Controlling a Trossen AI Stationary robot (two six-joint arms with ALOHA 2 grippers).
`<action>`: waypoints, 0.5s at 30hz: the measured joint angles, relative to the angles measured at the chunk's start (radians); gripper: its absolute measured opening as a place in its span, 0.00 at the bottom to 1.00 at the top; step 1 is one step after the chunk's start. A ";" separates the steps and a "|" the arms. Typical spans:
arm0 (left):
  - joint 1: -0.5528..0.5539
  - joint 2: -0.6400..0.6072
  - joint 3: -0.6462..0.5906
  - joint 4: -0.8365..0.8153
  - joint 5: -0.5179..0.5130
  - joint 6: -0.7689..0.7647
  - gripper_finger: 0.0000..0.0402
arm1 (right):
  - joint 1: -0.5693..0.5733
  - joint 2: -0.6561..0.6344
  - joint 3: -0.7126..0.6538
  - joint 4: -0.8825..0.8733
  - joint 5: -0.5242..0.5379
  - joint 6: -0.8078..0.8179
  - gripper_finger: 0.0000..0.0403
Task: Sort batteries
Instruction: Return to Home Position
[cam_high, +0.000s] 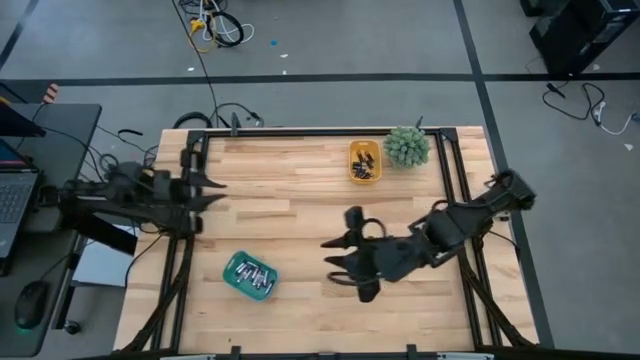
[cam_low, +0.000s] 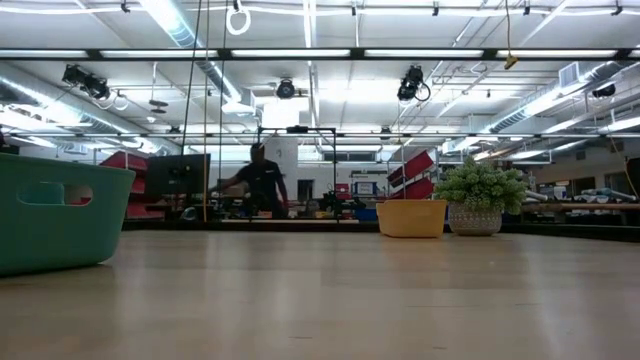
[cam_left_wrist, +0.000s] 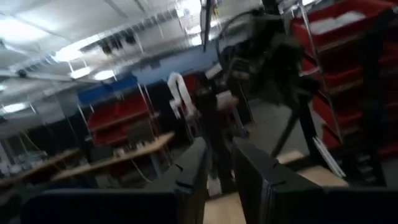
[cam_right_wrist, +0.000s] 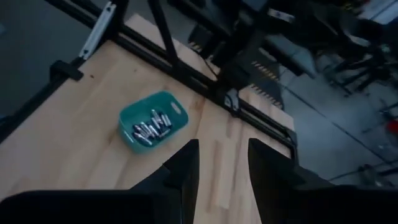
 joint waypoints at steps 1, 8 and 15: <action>0.000 -0.024 0.001 -0.039 -0.001 -0.009 0.18 | 0.004 -0.043 -0.071 0.055 0.012 -0.003 0.31; 0.000 -0.078 -0.003 -0.127 -0.002 -0.105 0.18 | -0.020 -0.433 -0.594 0.391 0.033 -0.013 0.31; 0.000 -0.032 -0.012 -0.067 -0.090 -0.071 0.18 | -0.087 -0.818 -1.058 0.804 0.052 -0.051 0.31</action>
